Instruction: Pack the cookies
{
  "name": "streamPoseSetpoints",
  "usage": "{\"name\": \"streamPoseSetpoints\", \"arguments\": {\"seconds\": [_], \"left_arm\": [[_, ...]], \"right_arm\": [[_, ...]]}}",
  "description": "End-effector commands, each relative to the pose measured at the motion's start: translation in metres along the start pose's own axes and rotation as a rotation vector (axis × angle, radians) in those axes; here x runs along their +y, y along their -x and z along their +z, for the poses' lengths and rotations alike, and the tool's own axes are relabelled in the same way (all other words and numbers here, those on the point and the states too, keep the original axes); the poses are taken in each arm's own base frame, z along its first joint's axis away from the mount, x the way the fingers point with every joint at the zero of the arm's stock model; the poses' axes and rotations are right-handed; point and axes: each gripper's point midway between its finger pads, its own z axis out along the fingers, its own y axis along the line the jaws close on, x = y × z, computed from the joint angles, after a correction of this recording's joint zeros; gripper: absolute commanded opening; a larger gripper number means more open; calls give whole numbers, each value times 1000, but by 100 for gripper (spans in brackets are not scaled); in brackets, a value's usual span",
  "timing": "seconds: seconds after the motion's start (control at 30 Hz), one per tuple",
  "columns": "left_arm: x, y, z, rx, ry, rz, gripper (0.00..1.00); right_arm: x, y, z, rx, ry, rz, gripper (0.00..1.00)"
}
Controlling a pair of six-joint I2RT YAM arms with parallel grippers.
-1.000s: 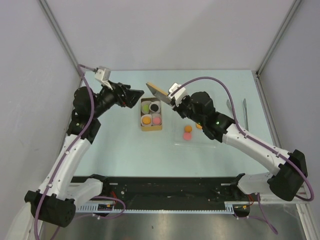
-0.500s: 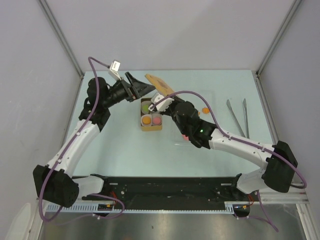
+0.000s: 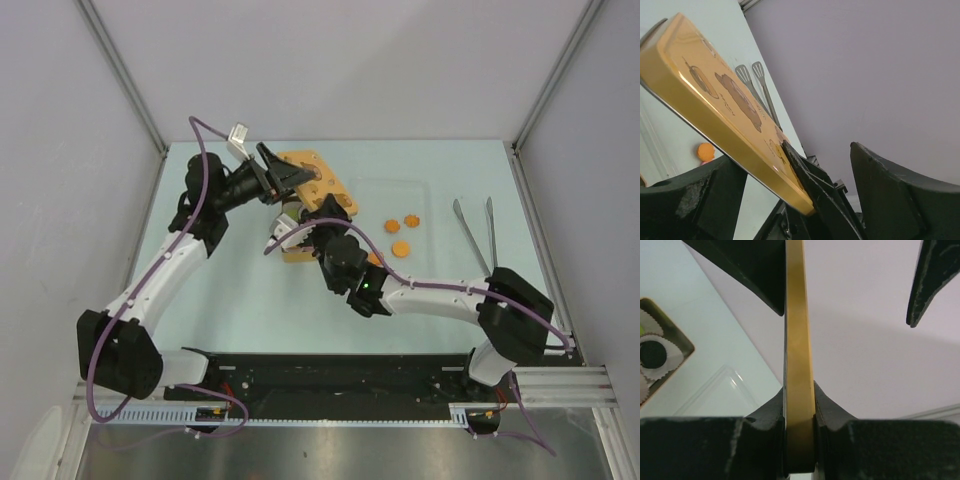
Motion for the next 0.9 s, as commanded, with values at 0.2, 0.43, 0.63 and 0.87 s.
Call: {"name": "streamPoseSetpoints", "arguments": {"seconds": [0.2,0.43,0.63,0.87], "left_arm": [[-5,0,-3,-29,-24,-10,62],[0,1,-4,-48,1,-1,43],[4,7,-4,-59,15,11,19],[8,21,-5,-79,24,22,13]], "right_arm": [[-35,19,-7,-15,-247,-49,0],[-30,22,-11,-8,-316,-127,1],[-34,20,-14,4,-315,-100,10],[-29,16,-20,8,-251,-64,49]]}}
